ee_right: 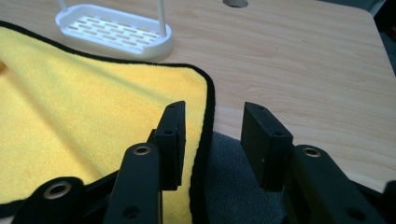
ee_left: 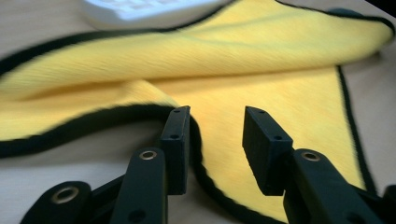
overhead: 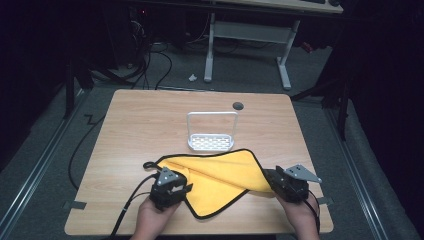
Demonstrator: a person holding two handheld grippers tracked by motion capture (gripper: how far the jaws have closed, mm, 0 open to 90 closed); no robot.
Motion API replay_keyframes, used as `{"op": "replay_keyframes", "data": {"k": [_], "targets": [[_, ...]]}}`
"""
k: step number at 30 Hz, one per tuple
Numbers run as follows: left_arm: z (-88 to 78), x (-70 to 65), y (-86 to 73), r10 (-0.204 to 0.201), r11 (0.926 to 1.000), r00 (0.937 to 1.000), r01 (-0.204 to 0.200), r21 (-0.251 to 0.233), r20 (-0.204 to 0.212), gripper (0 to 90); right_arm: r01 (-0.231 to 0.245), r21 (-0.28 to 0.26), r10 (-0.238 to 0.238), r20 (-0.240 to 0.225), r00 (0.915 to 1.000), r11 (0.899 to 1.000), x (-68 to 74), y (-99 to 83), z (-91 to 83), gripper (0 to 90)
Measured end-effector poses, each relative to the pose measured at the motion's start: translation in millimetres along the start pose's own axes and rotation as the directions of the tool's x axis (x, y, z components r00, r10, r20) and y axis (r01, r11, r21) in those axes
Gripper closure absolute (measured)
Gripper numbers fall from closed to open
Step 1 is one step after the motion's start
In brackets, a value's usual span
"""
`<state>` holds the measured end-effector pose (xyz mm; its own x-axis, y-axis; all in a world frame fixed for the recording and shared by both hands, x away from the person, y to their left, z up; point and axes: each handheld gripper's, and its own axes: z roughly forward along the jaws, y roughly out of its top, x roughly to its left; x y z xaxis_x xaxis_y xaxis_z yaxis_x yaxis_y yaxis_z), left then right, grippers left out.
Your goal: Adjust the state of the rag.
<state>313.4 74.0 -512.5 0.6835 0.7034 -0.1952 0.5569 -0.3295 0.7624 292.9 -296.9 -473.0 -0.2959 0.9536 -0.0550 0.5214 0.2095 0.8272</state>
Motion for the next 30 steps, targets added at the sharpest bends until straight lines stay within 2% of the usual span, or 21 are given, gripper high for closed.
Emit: {"op": "replay_keyframes", "data": {"k": [4, 7, 9, 10, 13, 16, 18, 20, 22, 24, 27, 28, 30], "targets": [[10.4, -11.4, -6.7, 0.034, 0.9973, 0.9994, -0.033, 0.065, -0.011, 62.4, -0.005, 0.014, 0.005, -0.005, 1.0, 1.0, 0.8, -7.0, 4.3, 61.8], [9.8, -8.6, -11.1, 0.044, 0.9968, 0.9988, -0.043, 0.067, -0.02, 64.0, -0.004, 0.029, 0.004, -0.011, 0.9999, 1.0, 3.2, -11.9, 6.6, 62.5], [5.3, -2.3, -13.5, 0.031, 0.9973, 0.9993, -0.03, 0.067, -0.019, 64.9, 0.002, 0.029, -0.002, -0.015, 0.9999, 1.0, 4.0, -14.7, 7.4, 63.6], [2.6, 2.0, -14.7, 0.026, 0.9962, 0.9989, -0.022, 0.085, -0.04, 65.0, 0.003, 0.031, -0.002, -0.015, 0.9999, 1.0, 4.2, -15.3, 7.6, 63.8], [-12.7, 20.3, -23.2, 0.011, 0.9966, 0.9978, -0.006, 0.082, -0.065, 66.0, 0.004, 0.032, -0.003, -0.023, 0.9997, 0.999, 5.5, -17.0, 8.0, 64.1], [-29.2, 38.0, -29.7, -0.029, 0.9952, 0.9924, 0.04, 0.09, -0.12, 67.2, 0.007, 0.034, -0.006, -0.032, 0.9995, 0.999, 8.5, -17.4, 8.7, 64.2], [-34.5, 41.8, -31.7, -0.065, 0.9949, 0.9919, 0.073, 0.07, -0.109, 67.0, 0.01, 0.038, -0.008, -0.033, 0.9994, 0.999, 11.1, -17.0, 10.7, 64.2], [-34.4, 32.2, -29.3, -0.056, 0.9972, 0.9946, 0.06, 0.045, -0.087, 66.8, 0.014, 0.037, -0.013, -0.035, 0.9993, 0.999, 13.7, -16.1, 12.9, 64.3], [-28.2, 15.5, -22.9, -0.011, 0.9995, 0.9985, 0.013, 0.03, -0.054, 66.6, 0.023, 0.041, -0.021, -0.036, 0.9991, 0.999, 16.5, -15.3, 14.4, 64.4], [-17.5, -1.1, -16.2, 0.008, 0.9999, 1.0, -0.008, 0.015, -0.003, 65.9, 0.03, 0.045, -0.028, -0.035, 0.999, 0.999, 18.8, -15.4, 15.8, 64.6], [6.8, -20.9, -10.9, 0.041, 0.9978, 0.9982, -0.043, 0.051, 0.044, 64.7, 0.034, 0.058, -0.032, -0.038, 0.9988, 0.998, 21.4, -16.4, 17.4, 65.6], [15.2, -24.8, -11.5, 0.054, 0.995, 0.9973, -0.058, 0.081, 0.05, 64.9, 0.039, 0.059, -0.037, -0.039, 0.9985, 0.997, 21.7, -16.3, 17.9, 67.0], [17.5, -28.7, -13.2, 0.085, 0.9937, 0.996, -0.087, 0.07, 0.027, 67.5, 0.043, 0.061, -0.04, -0.051, 0.9979, 0.997, 22.3, -15.4, 19.1, 72.2]]}}
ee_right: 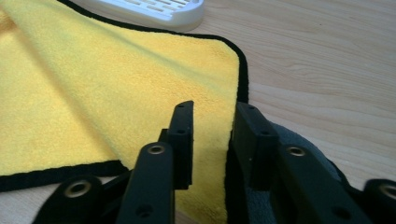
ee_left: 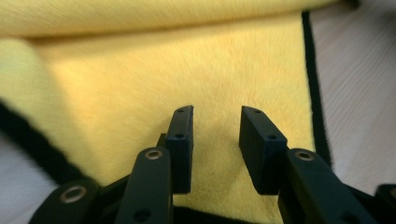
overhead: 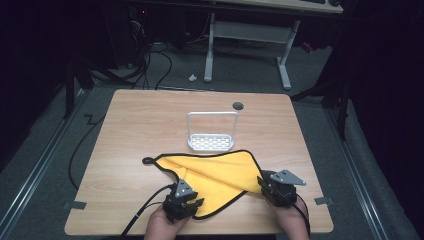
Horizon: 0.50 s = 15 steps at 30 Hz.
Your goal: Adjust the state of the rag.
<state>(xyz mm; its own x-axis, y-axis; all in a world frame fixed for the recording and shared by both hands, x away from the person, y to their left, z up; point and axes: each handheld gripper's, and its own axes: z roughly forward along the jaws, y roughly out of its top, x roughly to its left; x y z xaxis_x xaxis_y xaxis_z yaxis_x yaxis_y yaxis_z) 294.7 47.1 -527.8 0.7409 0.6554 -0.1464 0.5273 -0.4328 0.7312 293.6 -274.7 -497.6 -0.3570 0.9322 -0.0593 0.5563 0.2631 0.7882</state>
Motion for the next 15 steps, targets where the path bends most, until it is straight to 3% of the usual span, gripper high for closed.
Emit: {"op": "replay_keyframes", "data": {"k": [4, 7, 9, 15], "targets": [[-15.7, 8.5, -12.8, 0.011, 0.9999, 0.9998, -0.012, 0.008, 0.018, 72.2, 0.031, 0.009, -0.031, -0.018, 0.9994, 0.999, 1.2, 7.1, 5.3, 85.9], [-34.0, 21.9, -27.2, -0.028, 0.9996, 0.9993, 0.028, 0.008, 0.023, 75.5, 0.033, 0.021, -0.032, -0.029, 0.9991, 0.999, 0.4, 18.2, 15.7, 89.3], [-44.1, 30.5, -34.6, -0.051, 0.9987, 0.9984, 0.05, 0.01, 0.025, 76.1, 0.03, 0.042, -0.028, -0.06, 0.9978, 0.999, 2.3, 26.0, 27.3, 90.0], [-58.0, 47.9, -43.2, -0.069, 0.9975, 0.9976, 0.068, 0.016, 0.012, 78.5, 0.126, 0.138, -0.106, -0.144, 0.984, 0.982, 37.0, 38.4, 64.6, 90.0]]}}
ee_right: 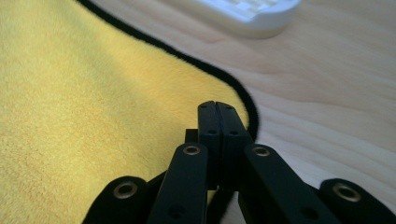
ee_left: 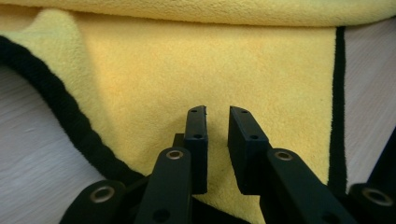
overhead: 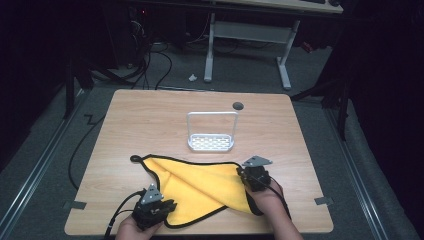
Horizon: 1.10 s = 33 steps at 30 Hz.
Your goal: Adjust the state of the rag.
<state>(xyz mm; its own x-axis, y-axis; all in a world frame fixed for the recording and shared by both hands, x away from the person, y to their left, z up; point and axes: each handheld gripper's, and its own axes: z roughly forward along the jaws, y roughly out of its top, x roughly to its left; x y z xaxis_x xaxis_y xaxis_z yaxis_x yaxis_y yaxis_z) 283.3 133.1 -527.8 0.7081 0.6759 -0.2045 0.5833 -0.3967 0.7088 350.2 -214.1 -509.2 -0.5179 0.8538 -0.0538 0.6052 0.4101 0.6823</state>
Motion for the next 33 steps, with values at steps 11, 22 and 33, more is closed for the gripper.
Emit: {"op": "replay_keyframes", "data": {"k": [11, 22, 33], "targets": [[-20.4, 16.3, -13.1, -0.018, 0.9998, 0.9988, 0.018, 0.008, -0.046, 80.9, -0.084, 0.015, 0.081, 0.114, 0.9902, 0.996, -27.5, -10.2, 8.9, 90.0], [3.2, -20.3, 0.5, 0.056, 0.9982, 0.9984, -0.056, 0.023, -0.009, 71.4, -0.1, -0.025, 0.103, 0.138, 0.9851, 0.995, -40.9, -10.2, -2.9, 90.0], [-18.8, -3.0, -19.9, 0.044, 0.999, 0.9986, -0.044, 0.003, -0.028, 89.9, -0.052, 0.022, 0.049, 0.089, 0.9948, 0.998, -25.9, -22.6, -3.8, 90.0]]}}
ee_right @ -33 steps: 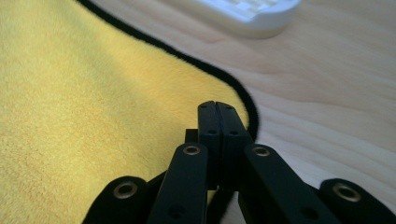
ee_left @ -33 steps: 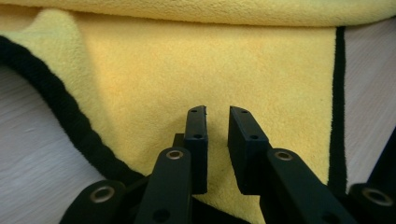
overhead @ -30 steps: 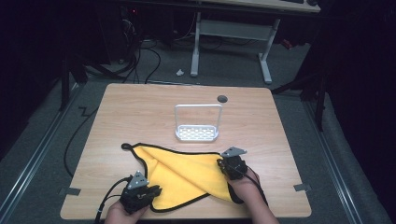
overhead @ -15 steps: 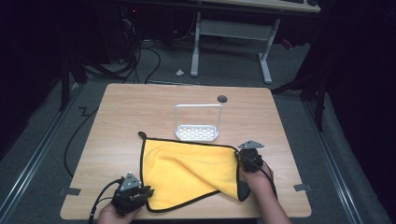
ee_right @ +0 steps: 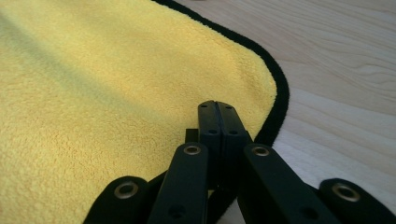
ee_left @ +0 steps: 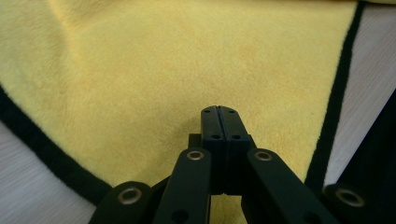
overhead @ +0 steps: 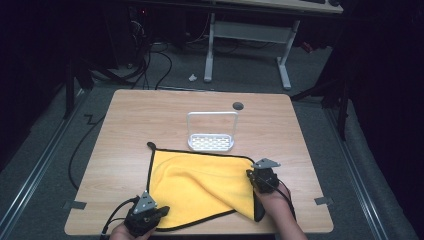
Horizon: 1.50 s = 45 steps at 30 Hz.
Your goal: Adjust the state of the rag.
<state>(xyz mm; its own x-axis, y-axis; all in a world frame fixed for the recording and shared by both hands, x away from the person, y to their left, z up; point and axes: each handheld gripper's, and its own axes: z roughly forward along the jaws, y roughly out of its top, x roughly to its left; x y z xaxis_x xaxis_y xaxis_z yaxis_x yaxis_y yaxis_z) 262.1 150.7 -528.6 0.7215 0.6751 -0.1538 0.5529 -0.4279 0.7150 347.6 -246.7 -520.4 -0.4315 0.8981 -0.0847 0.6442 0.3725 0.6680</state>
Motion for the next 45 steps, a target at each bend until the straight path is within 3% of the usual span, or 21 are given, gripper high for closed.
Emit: {"op": "replay_keyframes", "data": {"k": [3, 7, 12, 16, 18, 21, 24, 27, 30, 32, 35, 37, 40, 43, 45], "targets": [[-6.9, 8.1, -2.8, -0.001, 0.9999, 0.9998, 0.001, 0.012, -0.02, 89.8, -0.006, 0.005, 0.006, 0.029, 0.9996, 1.0, -8.5, 1.1, 1.7, 90.0], [-11.3, 13.6, -4.4, -0.021, 0.9995, 0.9997, 0.021, 0.025, -0.01, 89.8, -0.028, 0.005, 0.028, 0.062, 0.9977, 1.0, -23.7, 2.8, 5.4, 90.0], [-8.5, 7.4, -5.6, -0.038, 0.9989, 0.9958, 0.035, 0.03, 0.083, 89.7, -0.023, 0.016, 0.021, 0.114, 0.9932, 1.0, -38.2, 8.7, 11.9, 90.0], [-4.7, -1.3, -1.4, -0.029, 0.9994, 0.9895, 0.026, 0.025, 0.141, 85.5, -0.045, 0.024, 0.042, 0.116, 0.9923, 0.999, -43.4, 14.2, 13.5, 90.0], [-6.6, -1.7, 3.2, -0.015, 0.9998, 0.9917, 0.016, -0.011, 0.128, 81.9, -0.036, -0.008, 0.036, 0.107, 0.9936, 0.999, -38.7, 14.8, 3.1, 90.0], [-7.4, 10.2, 11.7, -0.041, 0.9976, 0.995, 0.046, -0.052, 0.091, 79.7, -0.003, -0.04, 0.007, 0.083, 0.9965, 0.999, -24.6, 9.4, -15.0, 90.0], [0.0, 25.1, 18.5, -0.054, 0.997, 0.9985, 0.055, -0.054, 0.003, 77.7, 0.011, -0.023, -0.01, 0.048, 0.9988, 1.0, -11.0, -6.9, -23.9, 89.9], [10.6, 35.5, 23.1, -0.076, 0.9966, 0.9968, 0.075, -0.033, -0.025, 78.3, 0.018, 0.013, -0.018, 0.033, 0.9993, 1.0, -3.1, -22.9, -24.9, 90.0], [22.3, 36.4, 25.4, -0.083, 0.9958, 0.9965, 0.083, -0.04, -0.003, 82.2, 0.009, -0.001, -0.009, 0.048, 0.9988, 1.0, -5.8, -29.9, -26.3, 90.0], [28.7, 31.8, 28.5, -0.092, 0.9945, 0.9955, 0.093, -0.049, 0.023, 82.3, 0.022, 0.003, -0.023, 0.092, 0.9955, 1.0, -11.1, -31.0, -26.2, 90.0], [35.5, 22.9, 34.1, -0.08, 0.9959, 0.9958, 0.082, -0.039, 0.045, 82.3, -0.004, 0.012, 0.003, 0.106, 0.9944, 1.0, -23.9, -33.0, -27.8, 90.0], [35.4, 22.7, 39.0, -0.066, 0.997, 0.9972, 0.068, -0.038, 0.034, 79.0, -0.034, 0.001, 0.034, 0.09, 0.9954, 0.999, -28.5, -31.7, -31.5, 85.0], [32.6, 38.6, 49.7, -0.091, 0.9935, 0.9958, 0.089, -0.07, -0.015, 73.0, -0.038, -0.069, 0.041, 0.051, 0.9978, 0.997, -22.4, -25.3, -44.9, 74.4], [34.8, 60.0, 62.2, -0.119, 0.9883, 0.9887, 0.109, -0.106, -0.091, 67.1, 0.005, -0.11, 0.0, 0.045, 0.999, 0.994, -4.7, -19.5, -52.1, 67.9], [41.2, 70.8, 70.2, -0.129, 0.9878, 0.9824, 0.115, -0.105, -0.135, 63.0, 0.015, -0.134, -0.011, 0.033, 0.9994, 0.991, 4.4, -17.3, -53.9, 66.2]]}}
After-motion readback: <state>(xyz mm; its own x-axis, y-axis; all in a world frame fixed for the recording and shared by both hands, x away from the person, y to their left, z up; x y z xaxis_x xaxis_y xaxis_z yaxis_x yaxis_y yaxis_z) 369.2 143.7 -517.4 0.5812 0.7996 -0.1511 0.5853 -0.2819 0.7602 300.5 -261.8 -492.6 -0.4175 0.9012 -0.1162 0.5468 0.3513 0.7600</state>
